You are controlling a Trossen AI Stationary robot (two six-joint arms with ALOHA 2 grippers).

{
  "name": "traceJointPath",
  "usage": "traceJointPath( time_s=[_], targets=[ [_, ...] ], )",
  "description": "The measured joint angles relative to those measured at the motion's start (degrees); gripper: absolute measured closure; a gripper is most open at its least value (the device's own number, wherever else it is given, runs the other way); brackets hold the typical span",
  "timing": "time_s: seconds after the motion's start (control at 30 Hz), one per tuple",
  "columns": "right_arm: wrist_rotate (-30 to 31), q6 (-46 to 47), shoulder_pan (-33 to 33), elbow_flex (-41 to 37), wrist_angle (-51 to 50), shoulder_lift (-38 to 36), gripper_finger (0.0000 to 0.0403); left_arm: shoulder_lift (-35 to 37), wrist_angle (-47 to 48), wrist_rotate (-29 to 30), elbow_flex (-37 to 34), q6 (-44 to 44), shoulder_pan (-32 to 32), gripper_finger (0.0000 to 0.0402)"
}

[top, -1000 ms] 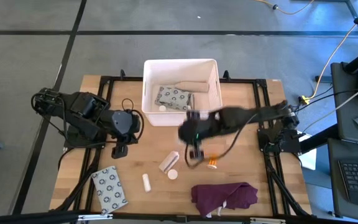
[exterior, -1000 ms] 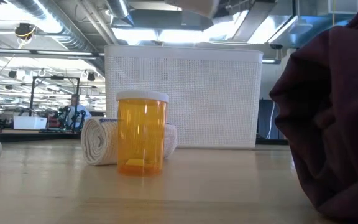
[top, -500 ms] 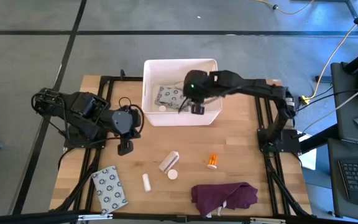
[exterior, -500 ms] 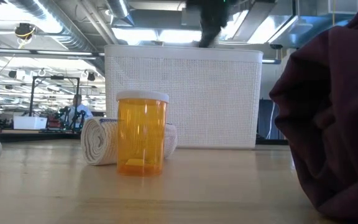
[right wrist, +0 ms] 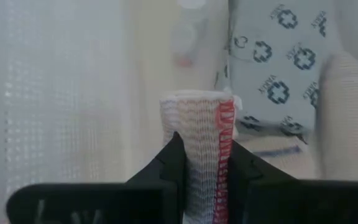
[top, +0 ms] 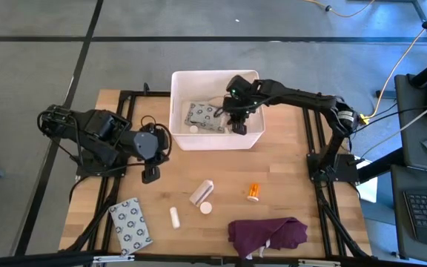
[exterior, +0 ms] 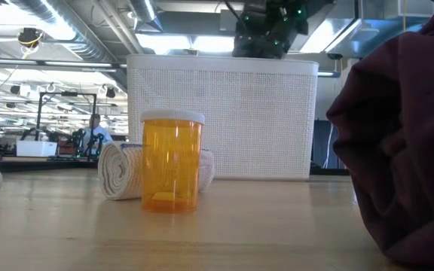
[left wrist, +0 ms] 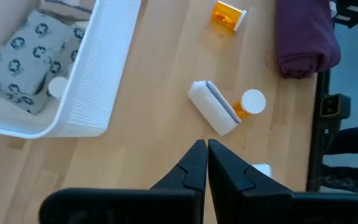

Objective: Pick & place medical supplies in basket/bin
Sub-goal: Put the light brown and red bandage into the white bin

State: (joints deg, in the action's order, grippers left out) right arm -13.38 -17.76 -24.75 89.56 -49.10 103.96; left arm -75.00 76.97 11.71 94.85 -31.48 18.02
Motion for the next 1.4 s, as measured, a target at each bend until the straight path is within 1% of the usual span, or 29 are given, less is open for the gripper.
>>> traceJointPath(
  time_s=[0.07, 0.2, 0.37, 0.47, 0.57, 0.67, 0.93, 1.07, 1.2, 1.3, 1.4],
  targets=[
    [-0.01, 0.74, -0.83, 0.71, -0.04, 0.08, 0.0343, 0.00, -0.01, 0.75, 0.00, 0.28, 0.00, 0.0395],
    [3.22, 1.40, -2.31, 1.15, 0.16, 0.83, 0.0343, -0.02, 0.00, 1.67, 0.00, 0.28, 0.00, 0.0394],
    [3.81, 1.93, -3.43, 1.48, 0.56, 0.36, 0.0343, 0.00, 0.00, 1.74, 0.00, 0.28, 0.00, 0.0391],
    [9.01, -1.29, -3.54, 1.50, 0.55, 0.38, 0.0343, -0.01, 0.00, 1.74, 0.00, 0.27, 0.00, 0.0392],
    [11.57, -3.80, -3.63, 1.51, 0.46, 0.40, 0.0343, -0.01, 0.00, 1.75, 0.00, 0.27, 0.00, 0.0394],
    [12.08, -4.63, -3.56, 1.53, 0.11, 0.87, 0.0343, 0.00, 0.00, 1.95, 0.00, -0.01, 0.00, 0.0390],
    [12.48, -7.91, -3.61, 0.81, -3.31, 3.04, 0.0338, -0.02, 0.00, 3.28, 0.00, -4.12, 0.34, 0.0360],
    [12.40, -8.24, -3.59, 0.80, -3.92, 3.30, 0.0317, -0.01, -0.48, 3.39, -2.01, -7.49, 0.84, 0.0345],
    [12.35, -8.26, -3.64, 0.79, -4.61, 3.45, 0.0275, 0.02, -2.70, 3.89, -6.33, -12.55, 1.48, 0.0324],
    [12.37, -8.01, -3.65, 0.79, -4.72, 3.45, 0.0239, 0.00, -7.66, 4.22, -11.17, -16.57, 1.86, 0.0307],
    [12.47, -6.69, -3.65, 0.79, -4.70, 3.45, 0.0206, -0.02, -15.25, 5.79, -16.87, -20.19, 2.35, 0.0291]
  ],
)
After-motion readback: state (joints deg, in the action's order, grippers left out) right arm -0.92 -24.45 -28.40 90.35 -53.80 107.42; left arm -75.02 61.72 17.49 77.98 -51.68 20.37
